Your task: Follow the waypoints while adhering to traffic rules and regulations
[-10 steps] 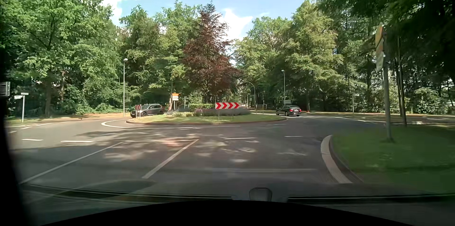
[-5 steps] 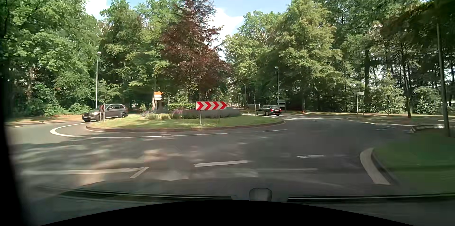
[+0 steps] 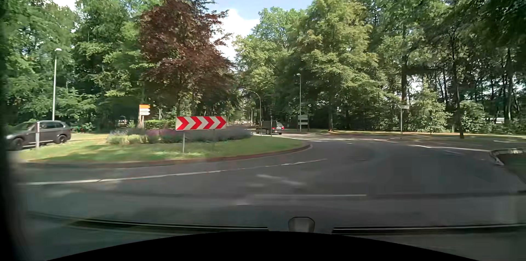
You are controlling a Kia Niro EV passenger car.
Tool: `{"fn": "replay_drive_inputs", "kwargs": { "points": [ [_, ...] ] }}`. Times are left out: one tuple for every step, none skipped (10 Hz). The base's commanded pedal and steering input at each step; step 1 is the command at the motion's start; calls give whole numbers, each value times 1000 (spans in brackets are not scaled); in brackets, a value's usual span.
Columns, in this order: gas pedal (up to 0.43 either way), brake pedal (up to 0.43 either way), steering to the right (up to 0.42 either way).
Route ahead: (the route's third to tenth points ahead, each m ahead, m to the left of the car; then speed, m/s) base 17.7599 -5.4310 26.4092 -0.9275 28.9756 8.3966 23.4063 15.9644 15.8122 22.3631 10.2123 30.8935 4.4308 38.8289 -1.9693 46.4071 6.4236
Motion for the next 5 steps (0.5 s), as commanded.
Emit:
{"fn": "replay_drive_inputs", "kwargs": {
  "points": [
    [0,6,214],
    [0,6,245],
    [0,6,274],
    [59,6,297],
    [87,6,319]
  ]
}}
